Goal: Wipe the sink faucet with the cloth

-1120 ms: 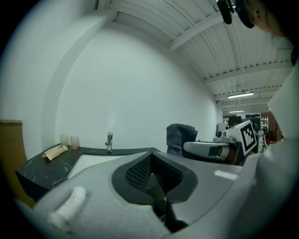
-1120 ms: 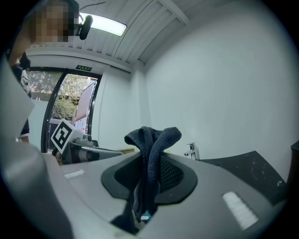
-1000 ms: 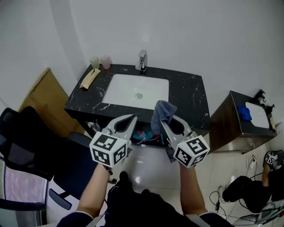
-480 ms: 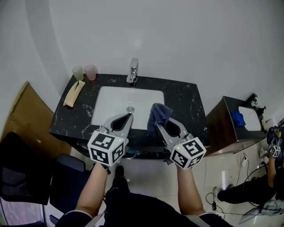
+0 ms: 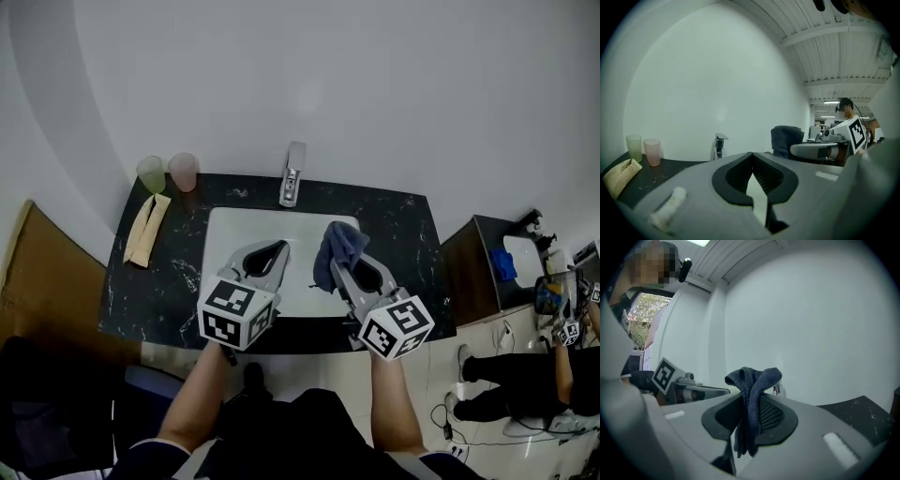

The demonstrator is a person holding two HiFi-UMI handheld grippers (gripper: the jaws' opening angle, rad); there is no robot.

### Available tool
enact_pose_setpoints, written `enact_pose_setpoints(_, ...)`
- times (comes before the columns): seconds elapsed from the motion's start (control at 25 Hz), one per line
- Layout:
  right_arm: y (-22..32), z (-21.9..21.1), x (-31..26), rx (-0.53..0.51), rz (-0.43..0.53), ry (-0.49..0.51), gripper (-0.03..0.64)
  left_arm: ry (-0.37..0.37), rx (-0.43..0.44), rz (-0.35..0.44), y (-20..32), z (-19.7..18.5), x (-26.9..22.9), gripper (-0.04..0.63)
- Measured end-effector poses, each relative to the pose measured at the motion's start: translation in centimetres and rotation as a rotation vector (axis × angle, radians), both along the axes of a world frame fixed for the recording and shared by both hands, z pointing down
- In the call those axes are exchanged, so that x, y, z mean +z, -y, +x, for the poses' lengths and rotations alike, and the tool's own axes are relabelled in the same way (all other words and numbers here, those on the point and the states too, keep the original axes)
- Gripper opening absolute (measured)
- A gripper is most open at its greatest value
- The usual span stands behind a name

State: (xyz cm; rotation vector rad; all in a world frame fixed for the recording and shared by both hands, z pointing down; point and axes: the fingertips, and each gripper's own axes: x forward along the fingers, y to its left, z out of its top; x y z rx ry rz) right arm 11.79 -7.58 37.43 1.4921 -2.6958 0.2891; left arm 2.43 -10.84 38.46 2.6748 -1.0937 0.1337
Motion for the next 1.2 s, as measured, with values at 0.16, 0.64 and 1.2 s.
enact_pose_setpoints(0.16,2.5,0.6,0.3,0.000,-0.001,0.015,0.080,0.007,-0.002,-0.017,2.2,0.6,0.8,0.001)
enact_pose_setpoints(0.64,7.5,4.0,1.4,-0.126,0.004,0.069,0.080,0.078,-0.147,-0.017,6.2,3.1,1.4,0.002)
enact_pose_setpoints(1.2,9.8,1.8,3.7,-0.090,-0.054,0.006,0.080,0.091,-0.115,-0.069,7.5,0.2,3.8,0.002)
